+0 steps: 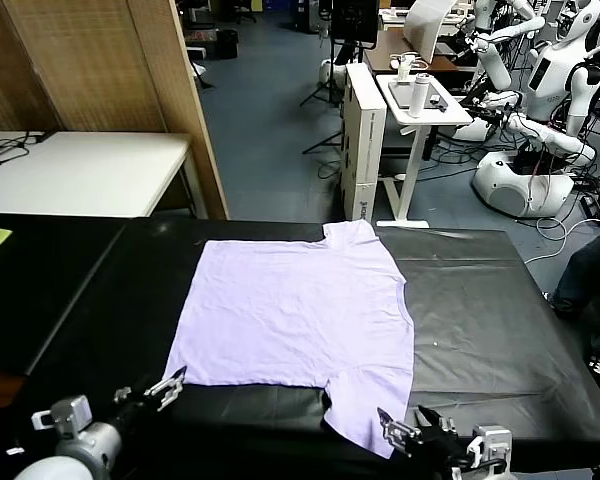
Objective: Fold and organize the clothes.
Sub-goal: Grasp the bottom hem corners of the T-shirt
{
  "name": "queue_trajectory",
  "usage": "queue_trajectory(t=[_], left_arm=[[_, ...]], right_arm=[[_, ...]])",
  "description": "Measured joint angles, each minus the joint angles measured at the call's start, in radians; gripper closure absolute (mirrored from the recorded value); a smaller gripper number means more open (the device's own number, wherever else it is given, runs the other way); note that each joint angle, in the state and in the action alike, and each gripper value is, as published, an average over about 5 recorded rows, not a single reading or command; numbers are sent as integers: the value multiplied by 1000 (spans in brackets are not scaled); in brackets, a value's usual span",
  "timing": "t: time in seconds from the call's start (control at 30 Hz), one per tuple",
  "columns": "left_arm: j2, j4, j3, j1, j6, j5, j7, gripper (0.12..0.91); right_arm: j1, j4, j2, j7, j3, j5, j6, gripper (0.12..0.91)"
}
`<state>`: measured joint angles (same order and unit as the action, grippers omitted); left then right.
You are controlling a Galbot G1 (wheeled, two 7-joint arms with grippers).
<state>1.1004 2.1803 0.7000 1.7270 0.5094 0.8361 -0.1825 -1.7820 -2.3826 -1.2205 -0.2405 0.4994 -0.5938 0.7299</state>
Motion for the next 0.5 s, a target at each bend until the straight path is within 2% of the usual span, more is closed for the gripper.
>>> queue_trajectory(t=[0.27,0.43,0.5], left_arm=[[7,-10,-3,-5,-8,-3,-1,123],[10,-12,-3,-3,-5,-6,-7,131],[11,-12,-4,-1,-4,-6,-8,162]], right_arm=[[-4,7,-12,4,-12,13,-13,124],[-8,11,-17,5,-21,24,-16,224],[-10,14,-18,5,-22,27,-18,262]])
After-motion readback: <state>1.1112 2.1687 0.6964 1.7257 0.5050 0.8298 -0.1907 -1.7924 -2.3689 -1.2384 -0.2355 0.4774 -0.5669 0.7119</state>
